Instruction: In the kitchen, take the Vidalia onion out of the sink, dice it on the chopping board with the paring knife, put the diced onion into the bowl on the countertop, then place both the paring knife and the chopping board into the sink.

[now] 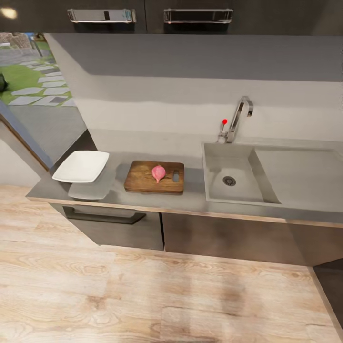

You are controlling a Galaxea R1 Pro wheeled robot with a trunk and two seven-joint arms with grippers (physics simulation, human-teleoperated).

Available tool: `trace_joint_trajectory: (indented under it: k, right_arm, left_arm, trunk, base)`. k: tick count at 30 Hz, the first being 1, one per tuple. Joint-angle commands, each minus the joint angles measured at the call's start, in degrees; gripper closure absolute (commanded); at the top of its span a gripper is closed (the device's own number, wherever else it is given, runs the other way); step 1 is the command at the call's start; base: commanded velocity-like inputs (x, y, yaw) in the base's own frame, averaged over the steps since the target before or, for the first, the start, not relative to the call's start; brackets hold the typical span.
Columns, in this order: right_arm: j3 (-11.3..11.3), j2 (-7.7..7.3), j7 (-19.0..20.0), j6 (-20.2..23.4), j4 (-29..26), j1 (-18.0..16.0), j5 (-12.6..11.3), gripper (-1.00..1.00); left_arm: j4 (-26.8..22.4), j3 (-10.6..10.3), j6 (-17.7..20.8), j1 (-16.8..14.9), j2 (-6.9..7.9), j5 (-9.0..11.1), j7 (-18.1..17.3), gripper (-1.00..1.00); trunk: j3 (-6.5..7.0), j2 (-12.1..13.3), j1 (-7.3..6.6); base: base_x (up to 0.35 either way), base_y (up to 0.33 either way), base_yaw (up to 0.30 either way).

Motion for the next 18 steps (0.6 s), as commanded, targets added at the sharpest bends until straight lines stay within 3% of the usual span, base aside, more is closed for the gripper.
trace_joint_trajectory:
  k: [1, 18]
  right_arm:
    - [-0.14, 0.06, -0.19, -0.05, -0.01, 0.00, 0.54, -1.00]
    - [-0.14, 0.06, -0.11, -0.13, 0.61, 0.02, 0.53, -1.00]
  left_arm:
    - [0.10, -0.07, -0.04, 0.01, 0.04, 0.41, -0.26, -1.00]
    - [0.26, 0.75, -0.12, -0.02, -0.01, 0.51, -0.25, -1.00]
  trunk:
    - [0.02, -0.09, 0.04]
    - [1.55, -0.09, 0.04]
  base:
    - [0.000, 0.000, 0.000]
    - [0.000, 0.000, 0.000]
